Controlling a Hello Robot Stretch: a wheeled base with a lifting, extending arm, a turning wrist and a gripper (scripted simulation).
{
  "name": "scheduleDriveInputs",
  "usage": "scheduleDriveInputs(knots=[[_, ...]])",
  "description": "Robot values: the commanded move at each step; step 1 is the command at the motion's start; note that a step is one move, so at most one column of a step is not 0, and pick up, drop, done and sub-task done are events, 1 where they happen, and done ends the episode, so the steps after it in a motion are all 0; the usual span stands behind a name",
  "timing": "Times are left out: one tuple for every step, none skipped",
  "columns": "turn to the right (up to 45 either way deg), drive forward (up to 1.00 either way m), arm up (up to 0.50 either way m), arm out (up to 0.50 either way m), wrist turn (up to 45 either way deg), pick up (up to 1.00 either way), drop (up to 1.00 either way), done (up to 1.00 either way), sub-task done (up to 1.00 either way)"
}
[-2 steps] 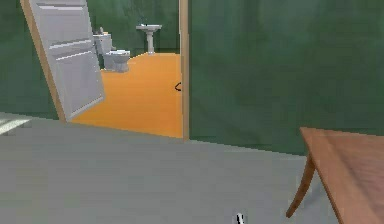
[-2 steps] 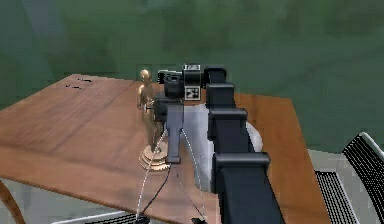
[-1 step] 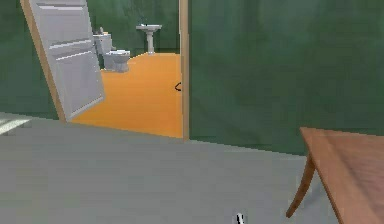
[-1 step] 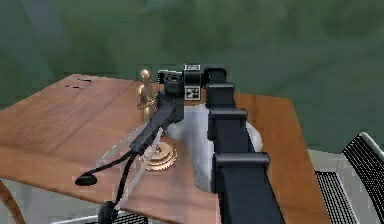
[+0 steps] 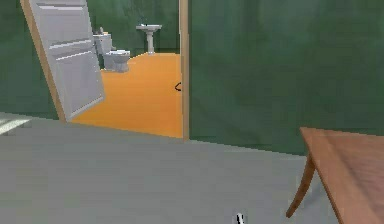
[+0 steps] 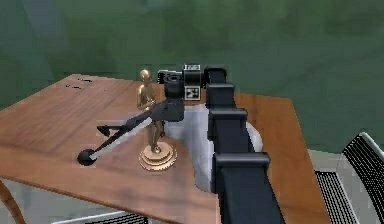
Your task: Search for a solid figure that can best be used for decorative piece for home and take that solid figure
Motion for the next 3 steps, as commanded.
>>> scheduleDriveInputs(knots=[[0.0,0.00,0.00,0.00,45.0,0.00,0.00,0.00,0.00],[0.0,0.00,0.00,0.00,12.0,0.00,0.00,0.00,0.00],[0.0,0.00,0.00,0.00,0.0,1.00,0.00,0.00,0.00]])
